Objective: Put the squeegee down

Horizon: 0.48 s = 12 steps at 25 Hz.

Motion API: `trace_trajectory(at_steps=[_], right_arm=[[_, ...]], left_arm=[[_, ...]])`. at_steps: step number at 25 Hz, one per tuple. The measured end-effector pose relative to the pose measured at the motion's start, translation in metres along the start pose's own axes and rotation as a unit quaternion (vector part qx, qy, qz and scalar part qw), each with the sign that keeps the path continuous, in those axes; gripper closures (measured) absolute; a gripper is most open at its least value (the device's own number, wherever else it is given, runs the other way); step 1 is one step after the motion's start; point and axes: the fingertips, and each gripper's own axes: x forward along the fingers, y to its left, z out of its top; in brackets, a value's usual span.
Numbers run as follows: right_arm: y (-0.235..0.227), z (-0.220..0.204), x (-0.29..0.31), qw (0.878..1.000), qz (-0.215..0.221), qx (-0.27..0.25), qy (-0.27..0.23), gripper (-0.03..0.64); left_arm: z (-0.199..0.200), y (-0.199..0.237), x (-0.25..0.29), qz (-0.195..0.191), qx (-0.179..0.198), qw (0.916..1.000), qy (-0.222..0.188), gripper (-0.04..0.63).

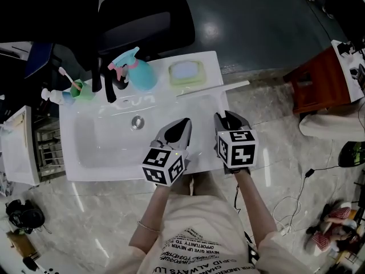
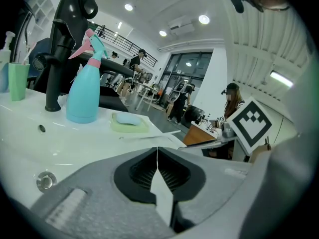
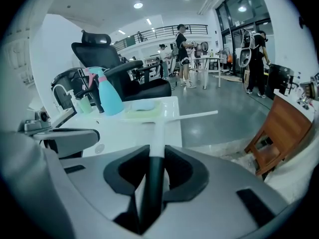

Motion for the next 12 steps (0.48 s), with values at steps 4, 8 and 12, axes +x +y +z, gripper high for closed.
trace_trajectory(at_steps=[4, 8, 12], right_arm=[[-0.0001, 0.0005, 0.0001, 1.000, -0.009, -0.007, -0.003, 0.520], [0.0045, 0.0019, 0.0005, 1.000, 0.002, -0.005, -0.012, 0.478], [0.0045, 0.0042, -0.0027, 1.000, 0.007, 0.003, -0.025, 0.466]], left_arm=[[-0.0005, 0.0006, -0.0018, -0.001, 0.000, 1.0000, 0.000, 0.572], [0.0004, 0.0034, -0.0040, -0.001, 0.001, 1.0000, -0.002, 0.572], [0.0038, 0.0029, -0.0057, -0.002, 0.002, 1.0000, -0.006, 0.572]])
